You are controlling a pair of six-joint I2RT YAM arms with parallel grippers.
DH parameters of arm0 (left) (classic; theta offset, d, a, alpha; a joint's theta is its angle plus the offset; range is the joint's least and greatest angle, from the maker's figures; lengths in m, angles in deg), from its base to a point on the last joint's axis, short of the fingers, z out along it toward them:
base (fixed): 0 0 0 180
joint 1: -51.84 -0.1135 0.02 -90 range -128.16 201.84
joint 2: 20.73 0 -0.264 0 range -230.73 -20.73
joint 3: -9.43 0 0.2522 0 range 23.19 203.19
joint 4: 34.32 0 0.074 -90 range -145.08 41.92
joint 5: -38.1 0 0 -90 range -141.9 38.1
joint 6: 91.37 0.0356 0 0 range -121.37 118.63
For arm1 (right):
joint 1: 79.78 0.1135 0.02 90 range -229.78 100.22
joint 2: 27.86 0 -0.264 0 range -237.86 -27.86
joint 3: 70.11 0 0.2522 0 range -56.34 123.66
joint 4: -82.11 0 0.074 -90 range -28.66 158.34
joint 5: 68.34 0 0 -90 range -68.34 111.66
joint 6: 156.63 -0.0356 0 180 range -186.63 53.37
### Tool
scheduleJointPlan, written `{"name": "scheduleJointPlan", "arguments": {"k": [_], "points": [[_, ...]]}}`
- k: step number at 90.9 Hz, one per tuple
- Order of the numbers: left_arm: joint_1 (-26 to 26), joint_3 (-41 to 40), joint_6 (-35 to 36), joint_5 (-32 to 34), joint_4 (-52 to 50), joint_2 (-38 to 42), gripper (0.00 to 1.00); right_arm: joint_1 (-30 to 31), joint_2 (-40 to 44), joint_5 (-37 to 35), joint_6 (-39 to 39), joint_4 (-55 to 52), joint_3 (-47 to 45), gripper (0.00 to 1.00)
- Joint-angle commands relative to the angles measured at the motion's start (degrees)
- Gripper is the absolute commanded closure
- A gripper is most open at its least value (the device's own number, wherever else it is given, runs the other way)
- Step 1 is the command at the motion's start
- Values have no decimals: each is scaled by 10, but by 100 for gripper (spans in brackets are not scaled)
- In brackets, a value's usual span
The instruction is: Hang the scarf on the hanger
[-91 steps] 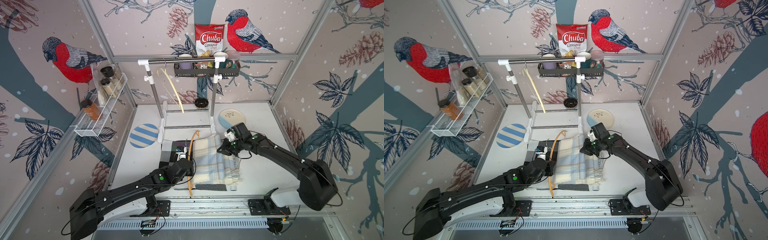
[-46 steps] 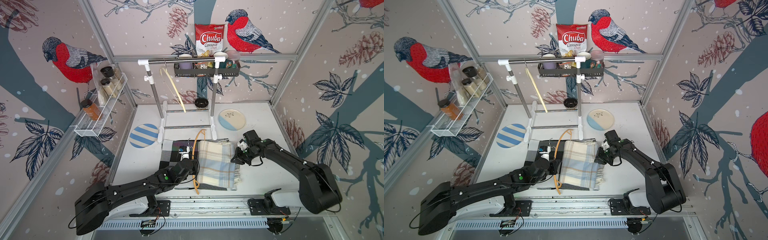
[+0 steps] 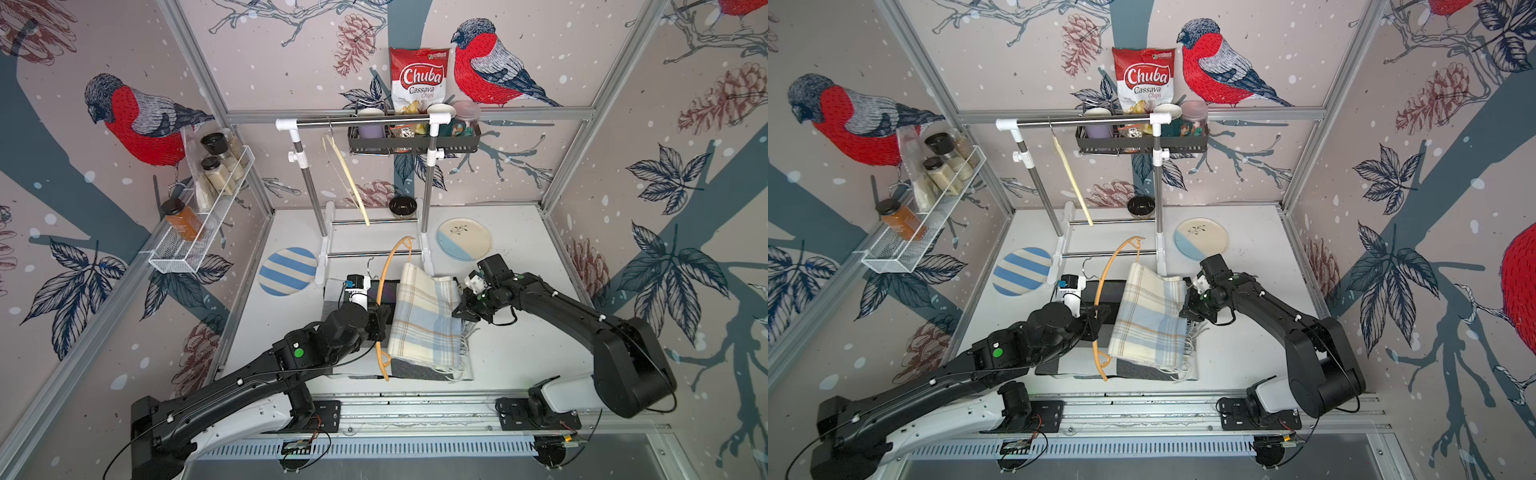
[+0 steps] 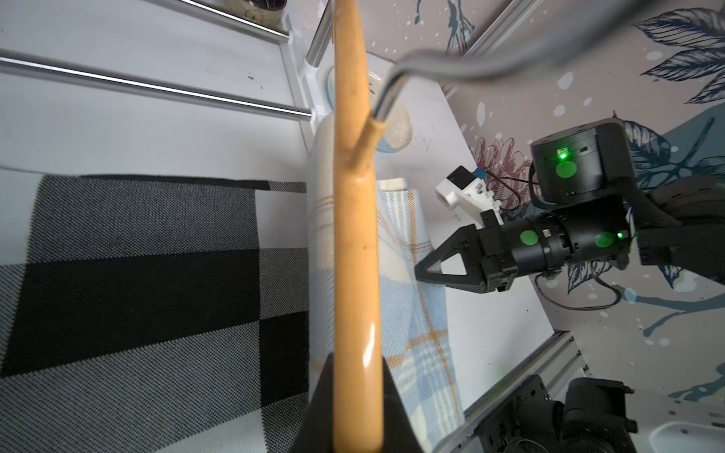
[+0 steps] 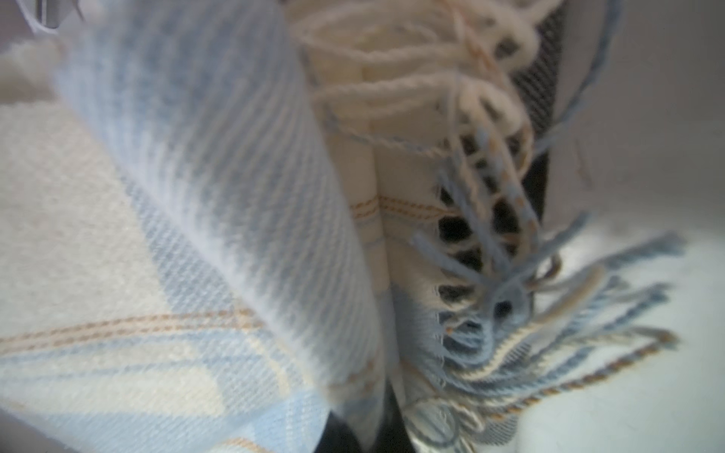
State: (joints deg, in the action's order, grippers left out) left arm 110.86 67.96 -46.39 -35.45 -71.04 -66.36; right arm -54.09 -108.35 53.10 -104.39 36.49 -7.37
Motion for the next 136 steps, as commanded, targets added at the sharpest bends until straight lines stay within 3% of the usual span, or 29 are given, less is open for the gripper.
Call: {"name": "scheduleJointPlan", "arguments": {"k": [1,39,69,136], "points": [[0,73,42,11,-84,-3,100,14,14,-9,-28,6,10,100],[0,255,30,55,-206,-32,100,119,54,12,-192,172,-3,100],[0,352,24,59,-251,-69,100,134,19,3,-216,252,-34,100],[0,329,26,52,-181,-82,100,181,-66,19,-255,370,-75,97]]}}
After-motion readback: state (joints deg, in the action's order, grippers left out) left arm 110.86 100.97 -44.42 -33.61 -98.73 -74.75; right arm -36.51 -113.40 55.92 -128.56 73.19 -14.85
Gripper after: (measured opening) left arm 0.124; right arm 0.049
